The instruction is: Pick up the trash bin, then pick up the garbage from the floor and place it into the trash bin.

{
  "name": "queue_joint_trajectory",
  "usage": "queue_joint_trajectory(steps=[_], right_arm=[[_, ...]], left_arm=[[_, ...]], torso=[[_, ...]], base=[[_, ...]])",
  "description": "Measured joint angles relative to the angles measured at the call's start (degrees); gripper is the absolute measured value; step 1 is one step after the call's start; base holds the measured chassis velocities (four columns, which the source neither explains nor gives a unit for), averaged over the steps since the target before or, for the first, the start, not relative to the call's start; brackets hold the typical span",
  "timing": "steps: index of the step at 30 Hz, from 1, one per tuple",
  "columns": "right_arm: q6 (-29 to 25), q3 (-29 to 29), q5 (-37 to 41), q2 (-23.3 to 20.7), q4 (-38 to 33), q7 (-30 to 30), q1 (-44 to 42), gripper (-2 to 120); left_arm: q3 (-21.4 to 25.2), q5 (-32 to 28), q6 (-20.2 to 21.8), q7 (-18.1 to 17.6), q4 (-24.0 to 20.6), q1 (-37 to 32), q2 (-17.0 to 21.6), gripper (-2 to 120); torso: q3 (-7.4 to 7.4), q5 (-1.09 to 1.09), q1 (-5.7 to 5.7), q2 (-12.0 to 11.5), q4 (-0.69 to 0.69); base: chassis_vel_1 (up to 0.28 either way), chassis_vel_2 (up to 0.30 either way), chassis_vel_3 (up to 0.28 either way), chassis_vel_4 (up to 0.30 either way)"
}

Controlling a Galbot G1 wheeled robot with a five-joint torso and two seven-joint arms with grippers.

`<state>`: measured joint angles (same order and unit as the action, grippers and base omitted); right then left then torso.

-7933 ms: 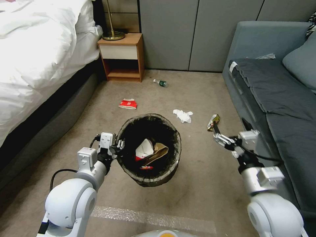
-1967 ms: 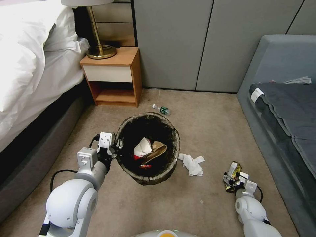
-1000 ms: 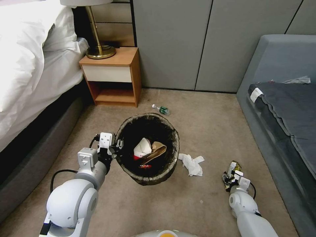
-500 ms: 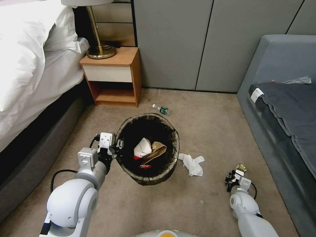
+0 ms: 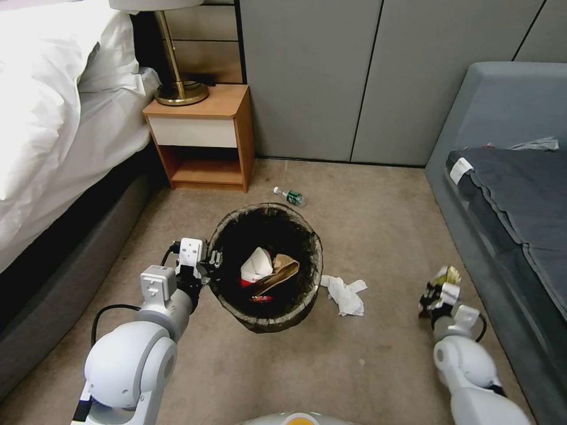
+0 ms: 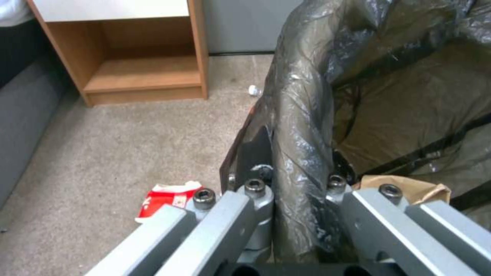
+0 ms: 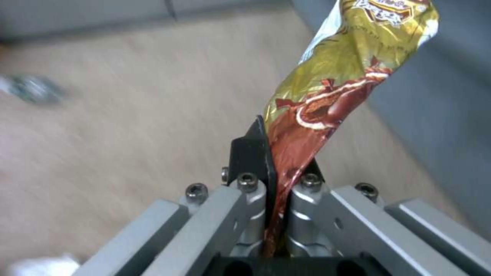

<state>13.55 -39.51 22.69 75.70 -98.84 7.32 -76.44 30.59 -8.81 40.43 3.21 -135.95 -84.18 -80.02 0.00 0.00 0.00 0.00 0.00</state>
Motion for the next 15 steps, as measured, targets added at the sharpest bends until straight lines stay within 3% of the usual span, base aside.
queue_joint_trajectory(steps=[2, 9, 15], right_arm=[[2.2, 0.5, -0.2, -0.5, -6.6, -0.7, -0.6, 0], [7.1, 5.2, 1.2, -2.1, -19.6, -1.1, 0.5, 0], [10.5, 11.3, 3.4, -3.2, -27.1, -1.7, 2.5, 0]], left_arm=[[-0.1, 0.1, 0.0, 0.0, 0.0, 0.0, 0.0, 2], [-0.1, 0.0, 0.0, 0.0, 0.1, 0.1, 0.2, 2], [-0.1, -0.1, 0.0, 0.0, 0.3, 0.3, 0.4, 2]], torso=[[0.00, -0.01, 0.00, 0.0, 0.01], [0.00, 0.00, 0.00, 0.0, 0.00], [0.00, 0.00, 0.00, 0.0, 0.01]], base=[[0.000, 0.000, 0.000, 0.000], [0.000, 0.000, 0.000, 0.000], [0.000, 0.000, 0.000, 0.000]])
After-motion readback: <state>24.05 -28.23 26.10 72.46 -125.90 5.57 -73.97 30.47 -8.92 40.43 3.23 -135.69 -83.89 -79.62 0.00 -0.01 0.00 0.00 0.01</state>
